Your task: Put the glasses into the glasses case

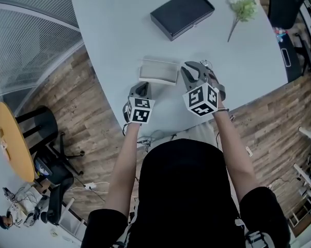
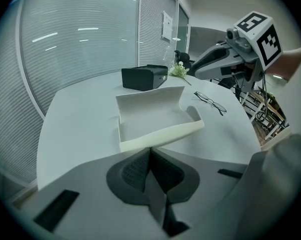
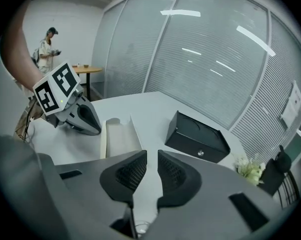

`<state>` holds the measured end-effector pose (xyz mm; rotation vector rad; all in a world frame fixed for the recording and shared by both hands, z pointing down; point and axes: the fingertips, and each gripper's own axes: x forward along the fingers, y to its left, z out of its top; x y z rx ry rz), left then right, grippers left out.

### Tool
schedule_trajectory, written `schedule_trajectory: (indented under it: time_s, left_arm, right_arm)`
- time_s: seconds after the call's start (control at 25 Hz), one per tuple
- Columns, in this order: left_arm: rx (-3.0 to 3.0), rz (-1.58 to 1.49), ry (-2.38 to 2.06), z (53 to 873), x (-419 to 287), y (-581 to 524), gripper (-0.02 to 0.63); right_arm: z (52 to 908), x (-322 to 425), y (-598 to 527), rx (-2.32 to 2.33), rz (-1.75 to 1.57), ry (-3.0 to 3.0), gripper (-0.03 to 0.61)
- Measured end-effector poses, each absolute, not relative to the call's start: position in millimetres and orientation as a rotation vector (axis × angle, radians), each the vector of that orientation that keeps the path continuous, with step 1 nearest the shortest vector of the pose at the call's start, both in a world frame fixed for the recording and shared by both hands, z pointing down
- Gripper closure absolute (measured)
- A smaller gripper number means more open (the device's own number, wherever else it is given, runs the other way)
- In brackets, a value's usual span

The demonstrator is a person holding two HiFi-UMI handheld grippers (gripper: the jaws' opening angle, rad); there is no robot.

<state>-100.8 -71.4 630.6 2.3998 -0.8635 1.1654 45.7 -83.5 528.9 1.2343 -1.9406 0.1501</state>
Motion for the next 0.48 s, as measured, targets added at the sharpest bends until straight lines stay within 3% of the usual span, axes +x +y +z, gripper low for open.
schedule_trajectory:
  time_s: [0.48]
  left_arm:
    - [2.427, 1.169, -0.871, 631.4, -97.7, -72.3, 0.591]
  right_arm:
    - [565.5, 136.2, -25.8, 1.629, 0.606, -1.736, 0.453]
